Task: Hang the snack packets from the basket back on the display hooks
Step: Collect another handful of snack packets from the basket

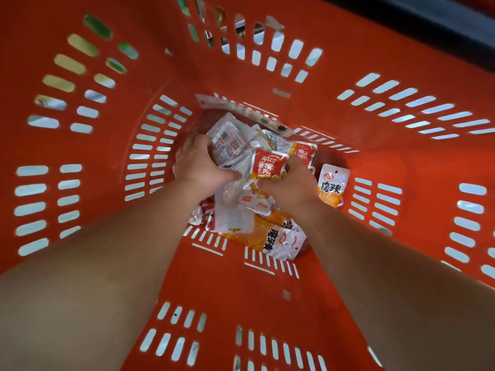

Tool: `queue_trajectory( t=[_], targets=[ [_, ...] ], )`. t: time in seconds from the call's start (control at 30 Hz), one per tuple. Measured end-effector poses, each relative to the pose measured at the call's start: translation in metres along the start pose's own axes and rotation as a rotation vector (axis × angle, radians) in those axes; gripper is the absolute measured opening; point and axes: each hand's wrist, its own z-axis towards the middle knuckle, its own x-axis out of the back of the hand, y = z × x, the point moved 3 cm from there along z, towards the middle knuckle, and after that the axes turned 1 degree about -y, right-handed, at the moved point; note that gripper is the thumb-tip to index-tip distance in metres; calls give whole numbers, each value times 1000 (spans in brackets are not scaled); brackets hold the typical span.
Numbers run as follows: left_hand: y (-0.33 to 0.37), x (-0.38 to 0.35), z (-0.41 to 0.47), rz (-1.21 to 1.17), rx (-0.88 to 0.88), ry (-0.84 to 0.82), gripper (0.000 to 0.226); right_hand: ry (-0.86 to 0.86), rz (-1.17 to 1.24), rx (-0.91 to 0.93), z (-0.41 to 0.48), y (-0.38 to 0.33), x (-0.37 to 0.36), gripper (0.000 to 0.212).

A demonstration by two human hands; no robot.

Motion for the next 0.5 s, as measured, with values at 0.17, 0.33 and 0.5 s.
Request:
queue_trajectory(
  t=[0.17, 0.33, 0.5],
  targets=[
    [1, 8, -2, -105, -16, 1, 89, -50, 25, 40, 2, -9, -1, 41],
    [2, 1, -5, -154, 36, -125, 89, -43, 101, 74, 4, -15, -6, 38],
    [3, -13, -15, -314, 110, -164, 79, -16, 200, 50, 1, -14, -4, 32]
  ],
)
